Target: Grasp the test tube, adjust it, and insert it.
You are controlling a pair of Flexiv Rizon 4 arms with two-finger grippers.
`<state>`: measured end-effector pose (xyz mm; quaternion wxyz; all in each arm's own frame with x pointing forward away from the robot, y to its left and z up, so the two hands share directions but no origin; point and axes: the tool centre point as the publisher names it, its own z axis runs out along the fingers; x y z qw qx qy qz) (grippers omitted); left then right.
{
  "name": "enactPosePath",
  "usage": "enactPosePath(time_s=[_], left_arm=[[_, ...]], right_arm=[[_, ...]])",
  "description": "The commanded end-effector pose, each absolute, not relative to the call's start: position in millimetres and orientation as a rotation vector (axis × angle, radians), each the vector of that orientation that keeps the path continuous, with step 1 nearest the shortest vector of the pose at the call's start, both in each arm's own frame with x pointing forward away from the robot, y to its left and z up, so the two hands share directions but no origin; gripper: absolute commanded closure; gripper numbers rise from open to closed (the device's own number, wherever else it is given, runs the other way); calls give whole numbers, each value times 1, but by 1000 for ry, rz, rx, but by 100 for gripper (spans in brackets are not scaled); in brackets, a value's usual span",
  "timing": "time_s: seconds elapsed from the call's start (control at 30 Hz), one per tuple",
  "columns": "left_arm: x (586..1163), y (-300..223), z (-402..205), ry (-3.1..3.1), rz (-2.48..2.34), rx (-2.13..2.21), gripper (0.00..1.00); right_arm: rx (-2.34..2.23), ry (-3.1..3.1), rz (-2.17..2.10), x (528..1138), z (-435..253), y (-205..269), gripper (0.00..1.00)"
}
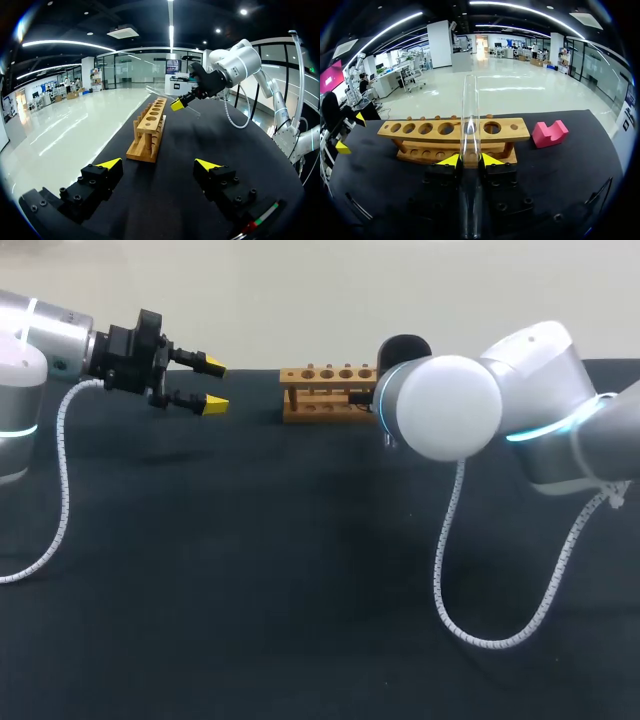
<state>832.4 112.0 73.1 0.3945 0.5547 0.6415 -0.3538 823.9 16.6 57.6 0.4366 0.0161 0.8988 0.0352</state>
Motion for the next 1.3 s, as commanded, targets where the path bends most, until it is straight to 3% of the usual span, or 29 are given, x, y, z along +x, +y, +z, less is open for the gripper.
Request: enactPosePath(time_s=[0.03, 1.3], left_arm=[[833, 112, 72, 1623, -897, 1408, 0], [833, 112, 72, 1623, -897, 1408, 0]], right_arm=[[44, 2245, 89, 829, 54, 21, 100], [39, 2337, 163, 825, 33, 22, 100]])
